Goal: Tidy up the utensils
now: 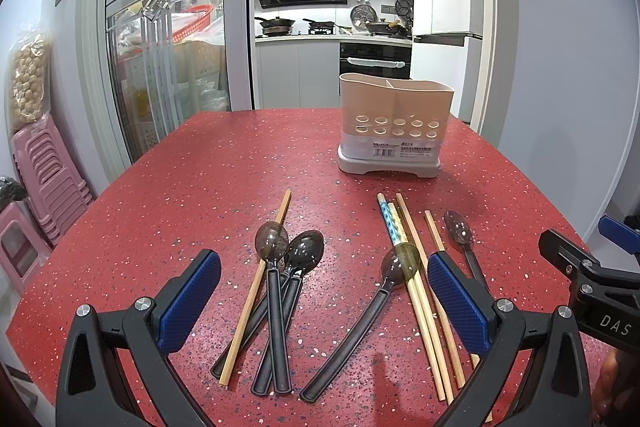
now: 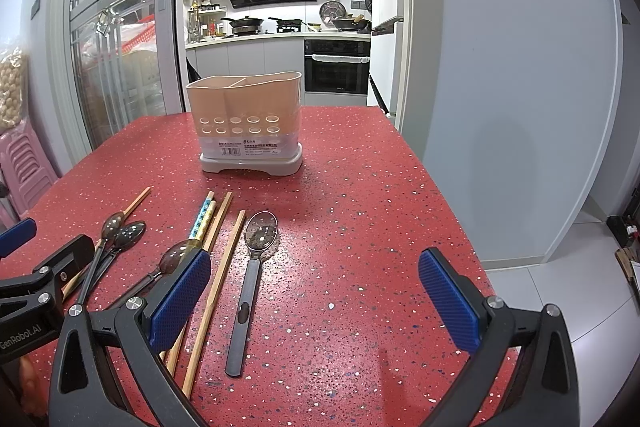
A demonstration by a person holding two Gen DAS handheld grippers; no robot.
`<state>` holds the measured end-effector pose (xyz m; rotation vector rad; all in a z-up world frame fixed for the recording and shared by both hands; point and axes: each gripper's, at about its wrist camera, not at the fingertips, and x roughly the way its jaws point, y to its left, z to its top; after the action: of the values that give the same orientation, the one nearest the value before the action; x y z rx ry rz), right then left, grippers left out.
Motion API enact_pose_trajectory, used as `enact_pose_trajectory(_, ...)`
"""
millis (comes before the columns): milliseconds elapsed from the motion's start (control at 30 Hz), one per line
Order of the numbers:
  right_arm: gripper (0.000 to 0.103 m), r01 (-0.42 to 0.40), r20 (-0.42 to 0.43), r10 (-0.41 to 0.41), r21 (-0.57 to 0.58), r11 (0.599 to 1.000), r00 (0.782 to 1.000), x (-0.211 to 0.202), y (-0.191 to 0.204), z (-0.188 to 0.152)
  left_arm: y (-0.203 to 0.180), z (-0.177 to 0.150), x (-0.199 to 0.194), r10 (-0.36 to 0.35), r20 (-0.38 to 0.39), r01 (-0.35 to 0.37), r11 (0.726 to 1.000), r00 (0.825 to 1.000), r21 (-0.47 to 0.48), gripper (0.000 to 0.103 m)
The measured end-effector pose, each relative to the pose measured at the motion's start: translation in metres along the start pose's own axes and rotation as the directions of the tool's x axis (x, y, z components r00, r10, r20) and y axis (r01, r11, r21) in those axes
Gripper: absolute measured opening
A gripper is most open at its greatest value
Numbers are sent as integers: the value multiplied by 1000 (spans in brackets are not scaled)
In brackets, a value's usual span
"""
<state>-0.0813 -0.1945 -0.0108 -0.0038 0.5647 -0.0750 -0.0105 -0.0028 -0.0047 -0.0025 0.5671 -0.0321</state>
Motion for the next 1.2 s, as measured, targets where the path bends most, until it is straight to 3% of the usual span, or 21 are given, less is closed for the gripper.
enact_pose_trajectory(900,103,0,-9,0,3,1000,1000,3,1,-2,-2,0,0,-3,-3,3,1000,1000,2,103)
enact_pose_trajectory(1200,103,-47,-114,50,25,999,992,22,0,2,20,6,22,7,-111,-8,1000,994,-11,103)
